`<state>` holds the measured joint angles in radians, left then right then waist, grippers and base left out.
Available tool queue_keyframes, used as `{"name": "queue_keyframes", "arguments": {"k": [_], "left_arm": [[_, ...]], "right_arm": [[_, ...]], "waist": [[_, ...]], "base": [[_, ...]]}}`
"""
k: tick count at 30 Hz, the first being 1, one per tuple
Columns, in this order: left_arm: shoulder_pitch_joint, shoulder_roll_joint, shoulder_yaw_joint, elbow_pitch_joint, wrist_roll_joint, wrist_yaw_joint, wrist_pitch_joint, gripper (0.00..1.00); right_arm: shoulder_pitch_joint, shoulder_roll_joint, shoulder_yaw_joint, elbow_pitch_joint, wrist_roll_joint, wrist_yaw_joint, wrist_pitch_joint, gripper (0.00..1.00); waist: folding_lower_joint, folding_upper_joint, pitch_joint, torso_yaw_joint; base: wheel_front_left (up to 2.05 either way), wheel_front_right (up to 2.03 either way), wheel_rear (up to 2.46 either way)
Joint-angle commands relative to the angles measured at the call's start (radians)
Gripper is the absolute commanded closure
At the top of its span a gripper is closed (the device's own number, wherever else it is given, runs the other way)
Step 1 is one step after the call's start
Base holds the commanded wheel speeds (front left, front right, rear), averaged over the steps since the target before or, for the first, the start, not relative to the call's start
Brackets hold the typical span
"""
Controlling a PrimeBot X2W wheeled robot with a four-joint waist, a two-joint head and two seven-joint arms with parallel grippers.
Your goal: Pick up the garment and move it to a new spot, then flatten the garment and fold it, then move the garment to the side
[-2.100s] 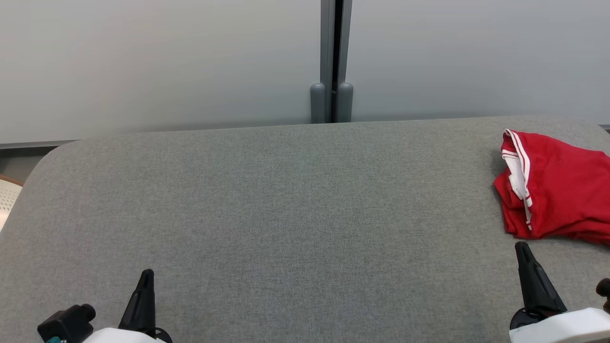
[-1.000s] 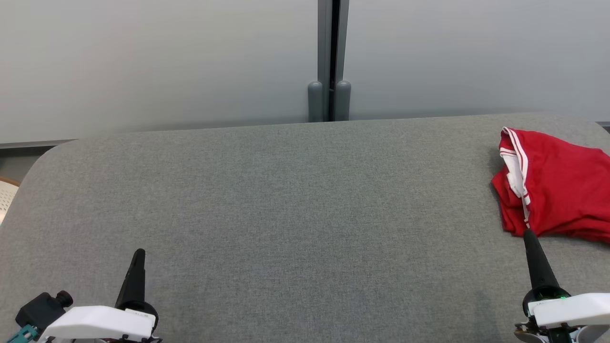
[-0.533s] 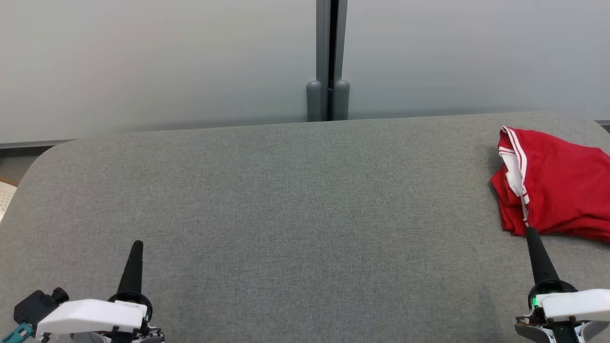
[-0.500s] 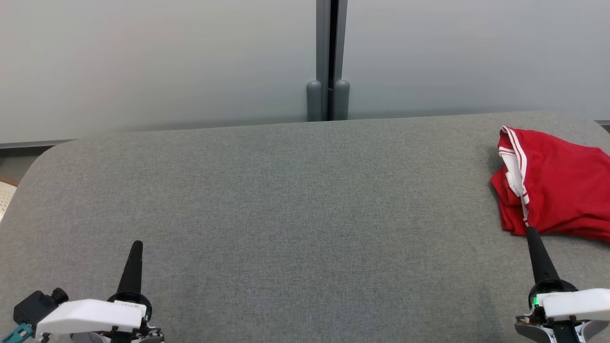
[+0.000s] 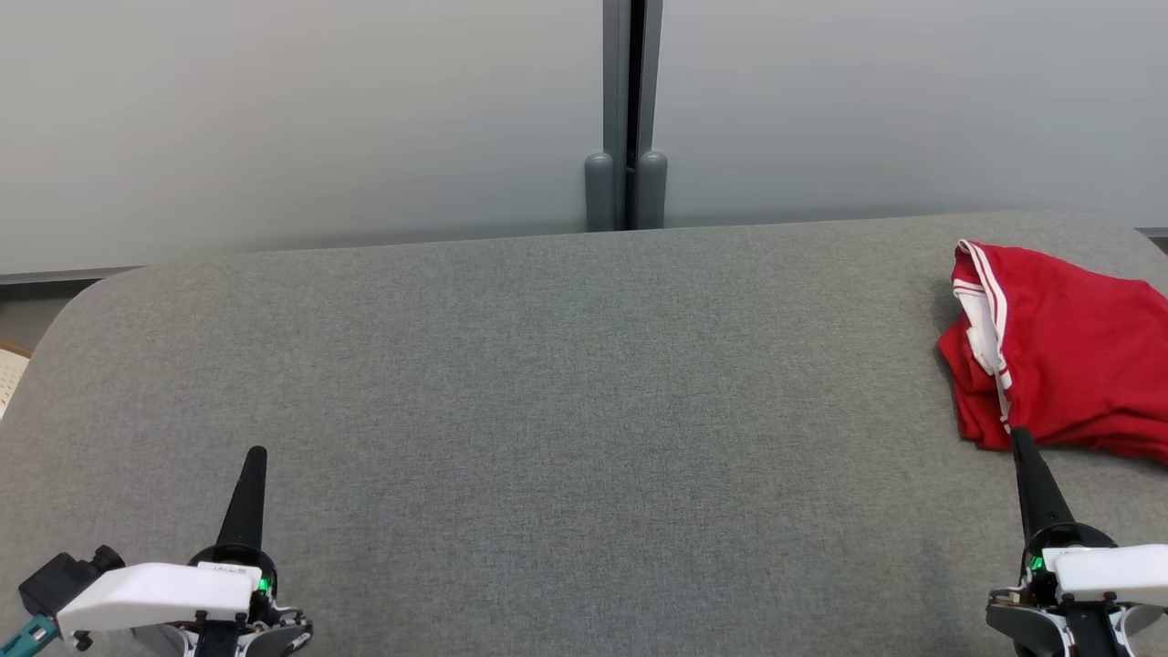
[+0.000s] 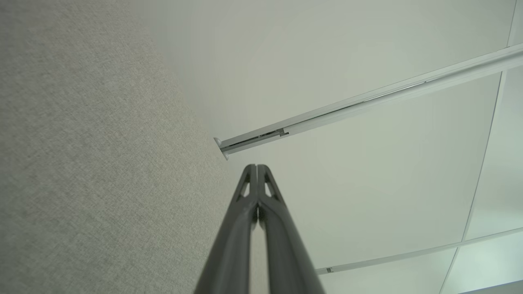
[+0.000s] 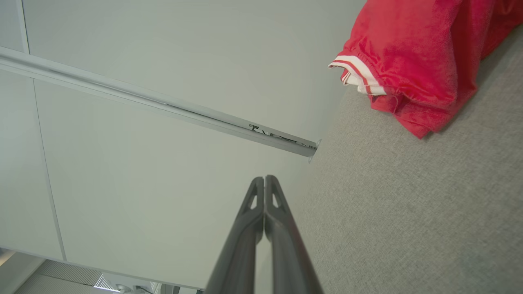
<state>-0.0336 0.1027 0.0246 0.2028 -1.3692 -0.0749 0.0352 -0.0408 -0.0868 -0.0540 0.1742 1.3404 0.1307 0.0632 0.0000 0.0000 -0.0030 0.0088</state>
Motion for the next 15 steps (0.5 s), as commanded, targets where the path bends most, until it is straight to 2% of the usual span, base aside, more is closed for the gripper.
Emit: {"name": "queue_keyframes", "arguments": {"k": [1,15], "left_arm": [[-0.03,0.0,0.011,-0.002,-0.022,-0.008,0.006,1.0],[-0.049,-0.015,0.037,0.016,-0.117,-0.03,0.03,1.0]], "right_arm": [[-0.017,-0.002,-0.005,0.001,0.028,0.0,0.007,1.0],[-0.041,0.006,-0.018,0.028,0.136,0.0,0.017,1.0]], "waist": [[0.0,0.0,0.0,0.0],[0.0,0.0,0.002,-0.003]], "base": [[0.0,0.0,0.0],[0.0,0.0,0.0]]}}
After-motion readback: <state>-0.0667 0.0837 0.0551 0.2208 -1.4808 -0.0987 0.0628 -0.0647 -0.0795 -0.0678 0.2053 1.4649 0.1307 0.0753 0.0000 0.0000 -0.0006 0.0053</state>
